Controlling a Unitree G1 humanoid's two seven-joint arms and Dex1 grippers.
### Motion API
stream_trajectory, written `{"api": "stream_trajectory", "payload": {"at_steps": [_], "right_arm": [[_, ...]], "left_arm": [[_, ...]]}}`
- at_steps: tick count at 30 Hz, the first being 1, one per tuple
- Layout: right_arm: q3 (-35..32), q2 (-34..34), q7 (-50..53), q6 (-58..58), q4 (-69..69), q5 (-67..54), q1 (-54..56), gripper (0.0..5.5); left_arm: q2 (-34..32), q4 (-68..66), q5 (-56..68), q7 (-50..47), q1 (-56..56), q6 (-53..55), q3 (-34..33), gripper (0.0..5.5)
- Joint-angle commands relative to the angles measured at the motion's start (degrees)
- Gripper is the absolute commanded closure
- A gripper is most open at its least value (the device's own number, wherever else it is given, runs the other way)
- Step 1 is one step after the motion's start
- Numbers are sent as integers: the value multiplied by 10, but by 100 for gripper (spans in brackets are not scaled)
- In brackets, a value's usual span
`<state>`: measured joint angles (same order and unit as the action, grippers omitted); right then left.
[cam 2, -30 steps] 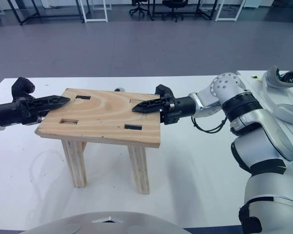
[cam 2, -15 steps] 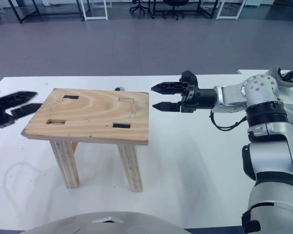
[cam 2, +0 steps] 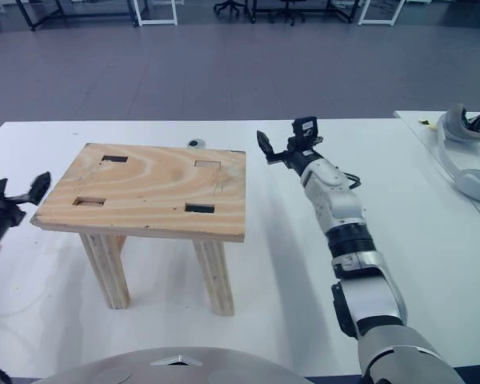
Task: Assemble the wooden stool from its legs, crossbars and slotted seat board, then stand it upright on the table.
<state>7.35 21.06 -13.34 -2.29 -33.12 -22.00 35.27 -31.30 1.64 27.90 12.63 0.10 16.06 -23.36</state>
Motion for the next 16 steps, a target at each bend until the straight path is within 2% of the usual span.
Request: {"api": "stream_trajectory", "payload": {"at_steps": [1, 8, 16], "right_arm": [[-28, -31, 26, -103, -110, 62, 24, 12], [-51, -65, 29, -191, -197, 131, 70, 12], [-62, -83, 16, -218, -222, 169, 87, 12]], "left_arm": [[24, -22, -90, -30, -49, -65, 48, 11], [41, -12, -124, -40, -79, -62, 61, 11], [63, 26, -138, -51, -64, -42, 67, 11]]}}
